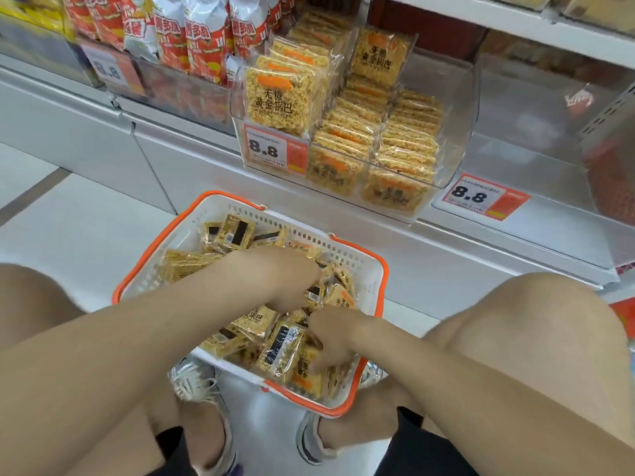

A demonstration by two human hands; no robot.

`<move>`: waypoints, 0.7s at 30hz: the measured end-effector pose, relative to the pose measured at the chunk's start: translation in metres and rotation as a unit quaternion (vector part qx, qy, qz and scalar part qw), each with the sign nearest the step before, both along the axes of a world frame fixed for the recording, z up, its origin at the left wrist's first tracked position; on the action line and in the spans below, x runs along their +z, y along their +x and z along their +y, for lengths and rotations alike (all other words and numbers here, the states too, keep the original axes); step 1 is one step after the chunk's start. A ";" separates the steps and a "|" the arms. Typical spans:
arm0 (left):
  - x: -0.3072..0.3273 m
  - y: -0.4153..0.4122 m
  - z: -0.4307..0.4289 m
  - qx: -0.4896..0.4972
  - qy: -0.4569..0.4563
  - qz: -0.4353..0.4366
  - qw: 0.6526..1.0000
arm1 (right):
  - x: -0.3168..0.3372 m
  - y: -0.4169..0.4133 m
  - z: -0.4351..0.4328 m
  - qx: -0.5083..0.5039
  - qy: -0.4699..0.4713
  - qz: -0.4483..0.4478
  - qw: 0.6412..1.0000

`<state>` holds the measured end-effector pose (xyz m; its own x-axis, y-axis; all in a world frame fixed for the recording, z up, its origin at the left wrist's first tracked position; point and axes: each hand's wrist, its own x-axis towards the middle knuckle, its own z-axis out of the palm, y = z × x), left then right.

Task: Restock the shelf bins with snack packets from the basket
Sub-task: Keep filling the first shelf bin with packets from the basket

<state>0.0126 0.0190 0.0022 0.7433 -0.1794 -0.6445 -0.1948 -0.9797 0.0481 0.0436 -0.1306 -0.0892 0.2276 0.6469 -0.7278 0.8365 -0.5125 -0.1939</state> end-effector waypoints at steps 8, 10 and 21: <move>0.000 0.002 0.004 0.015 0.013 0.010 1.000 | 0.015 0.015 0.009 -0.164 0.016 0.044 0.985; 0.005 0.004 0.006 0.032 -0.001 0.009 0.999 | 0.029 0.028 0.011 -0.237 0.067 0.048 0.968; 0.047 0.014 0.031 0.230 -0.281 -0.158 0.918 | 0.122 0.059 0.007 -0.445 0.494 0.100 0.740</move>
